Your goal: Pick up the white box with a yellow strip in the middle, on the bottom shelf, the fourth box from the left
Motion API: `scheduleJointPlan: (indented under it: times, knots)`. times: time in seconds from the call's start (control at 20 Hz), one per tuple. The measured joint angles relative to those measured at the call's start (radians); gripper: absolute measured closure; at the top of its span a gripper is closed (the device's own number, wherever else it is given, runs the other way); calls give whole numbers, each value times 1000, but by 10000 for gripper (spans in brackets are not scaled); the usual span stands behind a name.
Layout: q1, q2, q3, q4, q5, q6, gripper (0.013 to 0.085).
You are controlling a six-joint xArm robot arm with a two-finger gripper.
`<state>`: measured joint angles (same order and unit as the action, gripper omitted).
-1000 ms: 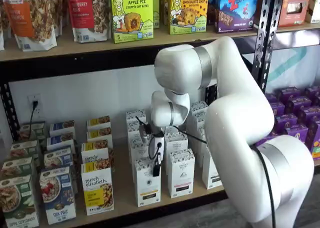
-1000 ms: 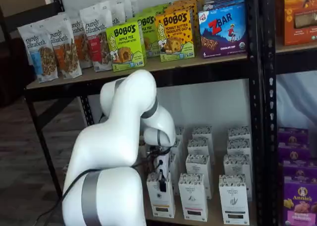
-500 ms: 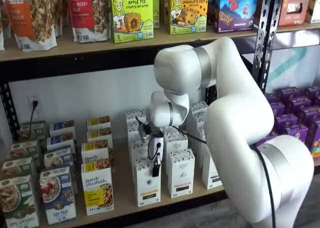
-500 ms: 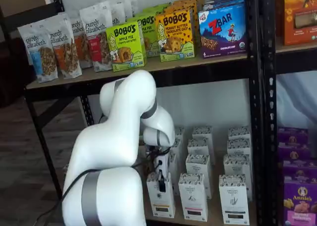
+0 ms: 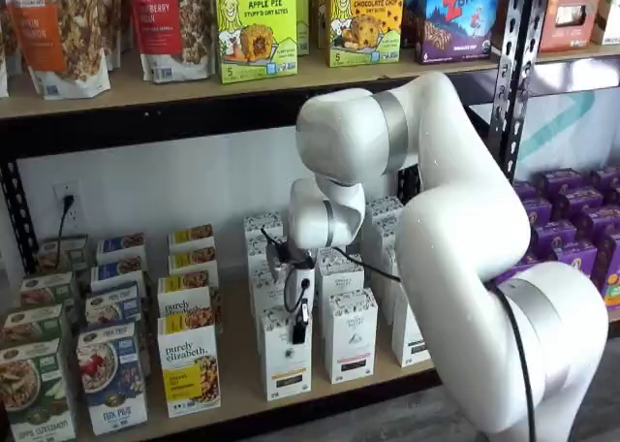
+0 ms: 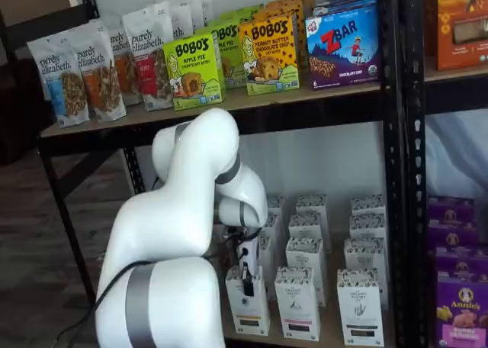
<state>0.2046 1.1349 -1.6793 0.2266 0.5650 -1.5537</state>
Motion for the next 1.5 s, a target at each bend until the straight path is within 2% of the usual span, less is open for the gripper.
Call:
scheduleJointPlan:
  times: [0.1, 0.15, 0.2, 0.3, 0.8, 1.5]
  knots:
    - [1, 1, -2, 5, 5, -2, 370]
    - [3, 1, -3, 8, 7, -3, 410]
    - [3, 1, -3, 8, 7, -3, 410]
    - [4, 1, -3, 5, 9, 1, 490]
    - [10, -26, 40, -11, -14, 18, 490]
    - [35, -145, 245, -8, -95, 31, 490]
